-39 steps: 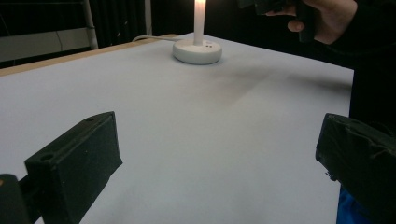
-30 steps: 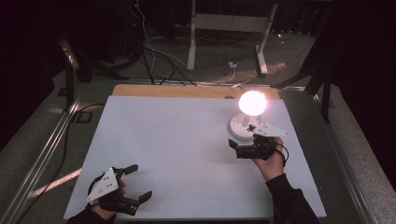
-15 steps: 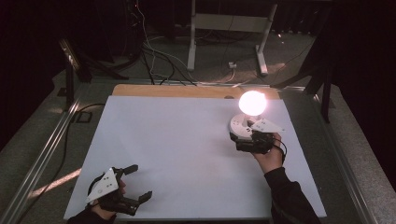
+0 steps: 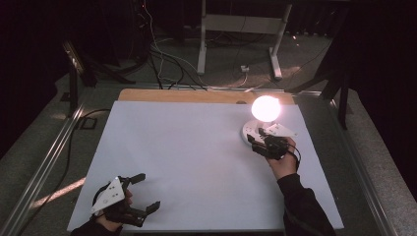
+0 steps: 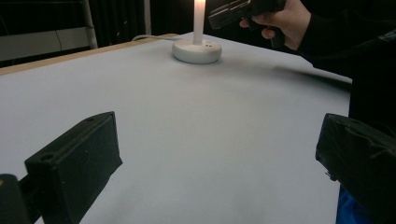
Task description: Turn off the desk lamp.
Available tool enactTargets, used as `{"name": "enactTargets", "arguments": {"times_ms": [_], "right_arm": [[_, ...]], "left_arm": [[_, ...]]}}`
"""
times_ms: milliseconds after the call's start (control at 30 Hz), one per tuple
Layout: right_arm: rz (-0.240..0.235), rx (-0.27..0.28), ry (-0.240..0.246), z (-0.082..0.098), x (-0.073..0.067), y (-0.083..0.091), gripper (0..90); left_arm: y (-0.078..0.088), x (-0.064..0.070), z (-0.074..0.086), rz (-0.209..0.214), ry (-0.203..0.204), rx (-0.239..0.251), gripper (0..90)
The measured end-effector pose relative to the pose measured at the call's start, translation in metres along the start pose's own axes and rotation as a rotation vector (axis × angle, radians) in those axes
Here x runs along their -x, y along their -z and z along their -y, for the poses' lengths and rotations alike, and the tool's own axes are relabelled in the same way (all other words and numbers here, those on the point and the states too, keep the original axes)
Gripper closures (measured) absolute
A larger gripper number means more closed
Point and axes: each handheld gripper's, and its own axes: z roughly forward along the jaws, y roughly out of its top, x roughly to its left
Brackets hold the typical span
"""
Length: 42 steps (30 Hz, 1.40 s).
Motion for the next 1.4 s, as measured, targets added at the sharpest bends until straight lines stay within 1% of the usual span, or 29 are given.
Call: {"name": "enactTargets", "arguments": {"times_ms": [133,300,333,367,467,567,667,767,900,1067,1200,1400], "right_arm": [[0.010,-0.005,-0.002,0.000,0.002,-0.003,58.7],[0.002,-0.020,-0.003,0.002,0.004,-0.008,72.8],[-0.004,-0.029,-0.002,0.002,0.005,-0.010,78.1],[-0.004,-0.029,-0.002,0.002,0.005,-0.010,78.1],[-0.009,-0.037,0.005,0.004,0.006,-0.013,81.8],[0.016,-0.038,0.006,0.005,0.007,-0.014,89.1],[0.038,-0.037,-0.010,0.006,0.010,-0.016,89.5],[0.041,-0.052,-0.025,0.007,0.012,-0.019,89.6],[0.060,-0.073,-0.034,0.010,0.012,-0.024,89.7],[0.065,-0.096,-0.056,0.014,0.013,-0.030,89.7],[0.076,-0.105,-0.058,0.016,0.014,-0.033,89.7],[0.077,-0.117,-0.068,0.019,0.015,-0.036,89.8]], "left_arm": [[0.000,0.000,0.000,-0.001,0.001,0.000,0.5],[0.000,0.000,0.000,-0.001,0.001,-0.001,0.5],[0.000,0.000,0.000,0.000,0.001,-0.001,0.5],[0.000,0.000,0.000,0.000,0.001,0.000,0.5],[0.000,0.000,0.000,-0.001,0.001,-0.001,0.5],[0.000,0.000,0.000,-0.002,0.001,-0.001,0.5],[0.000,0.000,0.000,-0.001,0.001,-0.002,0.5],[0.000,0.000,0.000,-0.002,0.001,-0.003,0.5],[-0.001,0.000,0.000,-0.002,0.001,-0.004,0.5],[-0.001,0.000,0.000,0.000,0.000,-0.004,0.5],[-0.001,0.000,0.001,0.000,0.001,-0.004,0.5],[-0.001,0.000,0.000,0.001,0.000,-0.004,0.5]]}}
